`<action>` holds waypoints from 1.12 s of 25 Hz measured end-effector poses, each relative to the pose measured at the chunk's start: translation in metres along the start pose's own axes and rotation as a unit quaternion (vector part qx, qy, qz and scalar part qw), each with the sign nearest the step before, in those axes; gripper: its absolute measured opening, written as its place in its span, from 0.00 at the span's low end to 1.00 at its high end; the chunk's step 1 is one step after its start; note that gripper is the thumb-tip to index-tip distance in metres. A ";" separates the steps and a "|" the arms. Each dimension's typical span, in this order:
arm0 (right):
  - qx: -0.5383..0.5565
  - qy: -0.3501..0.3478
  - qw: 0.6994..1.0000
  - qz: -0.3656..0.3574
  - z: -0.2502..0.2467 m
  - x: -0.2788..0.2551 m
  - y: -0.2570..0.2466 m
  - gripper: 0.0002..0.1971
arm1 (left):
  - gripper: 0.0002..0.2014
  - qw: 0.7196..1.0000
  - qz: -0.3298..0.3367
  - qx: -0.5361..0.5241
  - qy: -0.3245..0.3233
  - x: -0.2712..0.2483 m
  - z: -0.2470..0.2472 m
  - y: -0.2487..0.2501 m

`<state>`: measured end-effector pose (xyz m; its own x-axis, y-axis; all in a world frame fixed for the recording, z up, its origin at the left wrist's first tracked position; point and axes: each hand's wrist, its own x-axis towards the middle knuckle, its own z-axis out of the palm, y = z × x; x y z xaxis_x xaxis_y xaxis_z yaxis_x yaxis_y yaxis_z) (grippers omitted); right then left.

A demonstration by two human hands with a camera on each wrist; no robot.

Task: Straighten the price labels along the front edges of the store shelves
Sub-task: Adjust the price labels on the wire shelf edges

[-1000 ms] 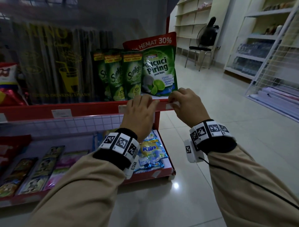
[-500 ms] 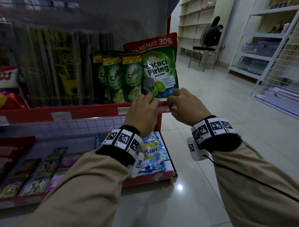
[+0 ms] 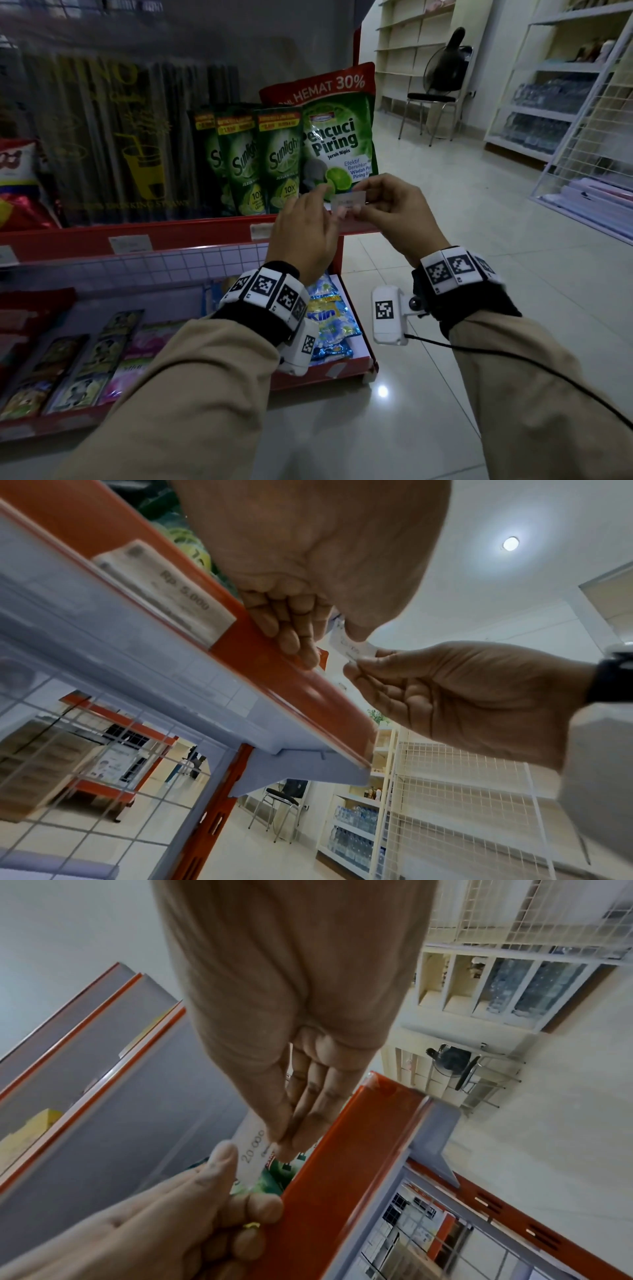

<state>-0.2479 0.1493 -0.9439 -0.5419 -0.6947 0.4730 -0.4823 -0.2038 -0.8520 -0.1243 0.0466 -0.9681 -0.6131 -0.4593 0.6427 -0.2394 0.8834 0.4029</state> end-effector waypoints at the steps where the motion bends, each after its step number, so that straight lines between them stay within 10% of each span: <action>1: 0.004 -0.011 1.000 0.003 0.002 -0.002 0.001 0.14 | 0.17 1.000 -0.005 -0.007 0.006 0.001 0.000 0.000; 9: -0.238 0.028 0.963 -0.120 -0.009 0.000 -0.002 0.07 | 0.07 0.999 0.016 0.046 0.003 0.002 -0.001 0.001; 22: -0.339 0.011 0.936 -0.090 -0.010 -0.003 0.009 0.06 | 0.12 0.982 0.028 0.181 -0.040 0.003 0.008 0.007; 28: -0.481 -0.050 0.865 -0.131 -0.011 0.001 0.012 0.08 | 0.11 0.977 0.026 0.205 -0.049 0.006 0.010 0.007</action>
<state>-0.2620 0.1542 -0.9509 -0.2885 -0.7774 0.5590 -0.9553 0.2727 -0.1139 -0.1372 0.0509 -0.9686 -0.6966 -0.4187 0.5826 -0.4743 0.8781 0.0640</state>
